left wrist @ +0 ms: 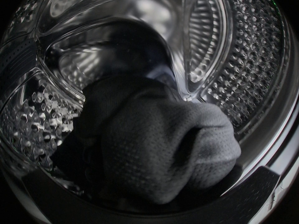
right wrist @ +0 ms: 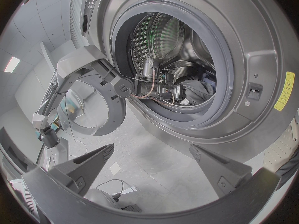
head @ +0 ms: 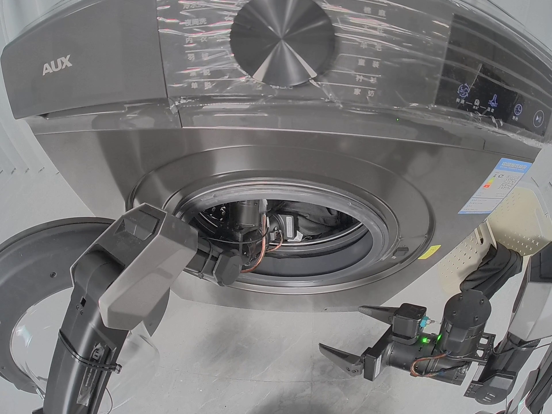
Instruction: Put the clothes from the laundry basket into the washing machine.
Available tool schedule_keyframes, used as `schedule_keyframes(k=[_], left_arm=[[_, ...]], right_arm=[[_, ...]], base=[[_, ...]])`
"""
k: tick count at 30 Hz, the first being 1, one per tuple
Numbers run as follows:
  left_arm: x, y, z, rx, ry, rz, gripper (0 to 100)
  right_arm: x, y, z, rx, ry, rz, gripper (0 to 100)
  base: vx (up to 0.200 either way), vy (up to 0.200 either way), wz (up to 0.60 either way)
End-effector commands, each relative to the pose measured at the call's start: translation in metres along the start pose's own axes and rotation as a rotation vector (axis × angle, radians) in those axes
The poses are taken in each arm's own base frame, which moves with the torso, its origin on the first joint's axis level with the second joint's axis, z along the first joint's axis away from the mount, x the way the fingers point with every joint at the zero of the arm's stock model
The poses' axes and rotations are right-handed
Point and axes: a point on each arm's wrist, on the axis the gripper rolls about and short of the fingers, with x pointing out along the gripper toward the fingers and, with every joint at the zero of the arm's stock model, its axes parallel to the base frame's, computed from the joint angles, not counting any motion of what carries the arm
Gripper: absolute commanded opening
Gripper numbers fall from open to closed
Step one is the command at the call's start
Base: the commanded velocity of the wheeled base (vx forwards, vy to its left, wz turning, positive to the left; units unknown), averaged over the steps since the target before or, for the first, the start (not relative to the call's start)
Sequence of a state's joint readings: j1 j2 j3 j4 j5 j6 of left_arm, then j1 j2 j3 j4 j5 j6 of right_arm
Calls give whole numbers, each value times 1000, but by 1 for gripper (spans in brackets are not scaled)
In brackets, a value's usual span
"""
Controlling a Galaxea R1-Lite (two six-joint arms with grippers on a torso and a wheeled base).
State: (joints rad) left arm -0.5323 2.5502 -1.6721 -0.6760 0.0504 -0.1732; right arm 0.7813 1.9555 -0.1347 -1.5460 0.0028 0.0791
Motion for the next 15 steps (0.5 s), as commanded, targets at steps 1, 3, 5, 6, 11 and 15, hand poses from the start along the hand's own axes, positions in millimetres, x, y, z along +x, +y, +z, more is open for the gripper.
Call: schedule_keyframes(k=[1,3,5,6,11,15], left_arm=[[22,7,12,-16,-122,52,0],[27,9,20,-27,-179,75,0],[29,7,32,-58,-244,73,0],[29,7,36,-72,-263,73,0],[27,3,41,-91,-308,63,0],[28,-1,39,-90,-322,54,0]], right_arm=[[1,0,1,1,-3,0,100],[2,0,2,2,-9,1,100],[2,0,2,1,-9,1,100],[2,-1,2,2,-11,-1,100],[2,0,2,1,-11,1,100],[3,0,3,1,-16,1,100]], base=[[0,0,0],[0,0,0],[0,0,0],[0,0,0],[0,0,0],[0,0,0]])
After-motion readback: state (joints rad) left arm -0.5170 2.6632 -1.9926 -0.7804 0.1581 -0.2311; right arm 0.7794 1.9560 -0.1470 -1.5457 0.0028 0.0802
